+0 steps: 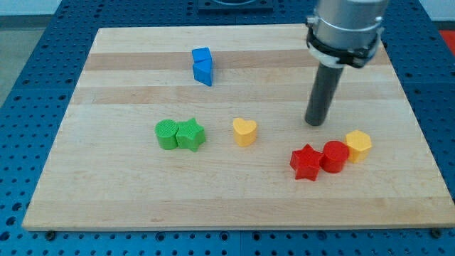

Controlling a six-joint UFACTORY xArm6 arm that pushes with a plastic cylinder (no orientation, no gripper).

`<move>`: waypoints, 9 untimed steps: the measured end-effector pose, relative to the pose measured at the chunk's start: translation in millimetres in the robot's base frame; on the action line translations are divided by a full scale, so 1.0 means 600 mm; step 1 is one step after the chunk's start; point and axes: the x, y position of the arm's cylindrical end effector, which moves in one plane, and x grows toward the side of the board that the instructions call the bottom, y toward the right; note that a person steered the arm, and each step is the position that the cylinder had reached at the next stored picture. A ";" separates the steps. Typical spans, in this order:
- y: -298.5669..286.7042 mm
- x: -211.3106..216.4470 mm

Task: Place the yellow heart to the right of the green star

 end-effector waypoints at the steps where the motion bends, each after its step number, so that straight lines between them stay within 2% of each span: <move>1: -0.071 0.003; 3: -0.149 0.019; 4: -0.156 0.042; 5: -0.143 0.031; 6: -0.067 0.046; 7: -0.064 0.094; 9: -0.112 0.051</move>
